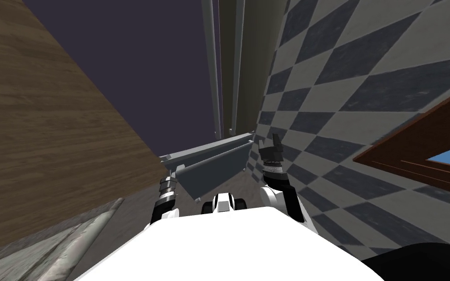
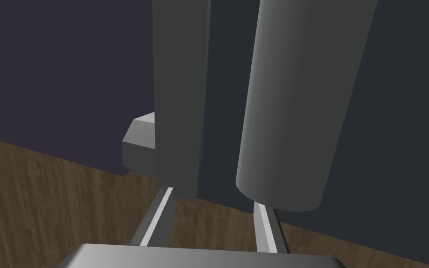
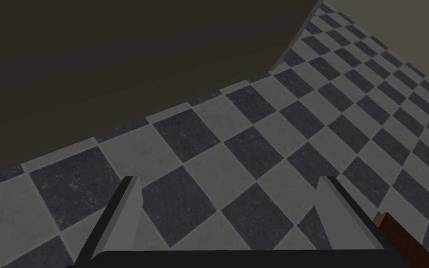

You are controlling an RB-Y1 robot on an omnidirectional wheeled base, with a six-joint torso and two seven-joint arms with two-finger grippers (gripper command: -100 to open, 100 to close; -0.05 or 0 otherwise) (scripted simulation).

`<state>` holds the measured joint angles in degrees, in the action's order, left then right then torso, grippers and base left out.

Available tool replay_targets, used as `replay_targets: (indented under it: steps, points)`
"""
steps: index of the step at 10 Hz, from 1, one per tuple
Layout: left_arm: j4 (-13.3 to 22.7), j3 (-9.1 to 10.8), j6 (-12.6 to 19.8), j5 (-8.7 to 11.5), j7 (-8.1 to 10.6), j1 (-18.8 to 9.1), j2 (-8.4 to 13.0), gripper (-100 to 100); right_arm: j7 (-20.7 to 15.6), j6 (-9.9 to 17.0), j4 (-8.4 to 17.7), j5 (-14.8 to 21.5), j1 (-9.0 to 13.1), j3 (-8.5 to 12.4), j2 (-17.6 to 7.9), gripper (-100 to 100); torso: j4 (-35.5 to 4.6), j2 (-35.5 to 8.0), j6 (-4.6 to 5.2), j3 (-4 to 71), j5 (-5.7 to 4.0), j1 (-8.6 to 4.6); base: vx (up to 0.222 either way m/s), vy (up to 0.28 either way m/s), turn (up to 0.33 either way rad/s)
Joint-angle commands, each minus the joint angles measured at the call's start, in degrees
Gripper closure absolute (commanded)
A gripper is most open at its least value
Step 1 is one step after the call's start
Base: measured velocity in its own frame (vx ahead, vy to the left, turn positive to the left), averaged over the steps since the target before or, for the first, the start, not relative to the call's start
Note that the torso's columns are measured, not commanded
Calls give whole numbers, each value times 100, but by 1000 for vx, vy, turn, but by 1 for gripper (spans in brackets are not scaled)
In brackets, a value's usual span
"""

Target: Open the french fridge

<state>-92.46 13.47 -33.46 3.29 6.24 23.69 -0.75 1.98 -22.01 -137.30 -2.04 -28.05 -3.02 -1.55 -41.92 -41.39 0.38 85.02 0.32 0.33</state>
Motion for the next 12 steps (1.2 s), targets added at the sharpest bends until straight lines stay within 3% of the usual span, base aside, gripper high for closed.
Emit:
replay_targets:
  steps: [1, 2, 3, 5, 9, 12]
  points:
    - [-238, 18, 271, -10, -8, 23, 23, -100, 0, 0, 0, 0, 0, 0, 0, 0, -11, -22, -9, -10, -14, -23, 54, -10, -25]
    - [-180, 24, 195, -6, -7, 45, 17, -100, 0, 0, 0, 0, 0, 0, 0, 0, -29, -55, -12, -27, -30, -47, 22, -3, 4]
    - [14, -26, 61, -8, -5, -9, -13, 100, 0, 0, 0, 0, 0, -1, 0, 0, -38, -87, -25, -45, -35, -48, -23, 5, 9]
    - [215, -62, -107, -7, -2, -35, -42, 100, 0, 0, 0, 0, 2, 0, 0, 0, -62, -130, -28, -68, -50, -58, -59, 11, -6]
    - [-254, -37, 140, -12, 45, 205, -19, 100, 0, 0, 0, 0, 2, -1, 1, 0, -61, -137, -51, -68, -57, -64, -96, -61, 0]
    - [-292, -67, 231, -15, 74, 337, -17, 100, 0, 0, 0, 0, 2, -1, 1, 0, -85, -130, -55, -55, -84, -54, -82, -56, -3]
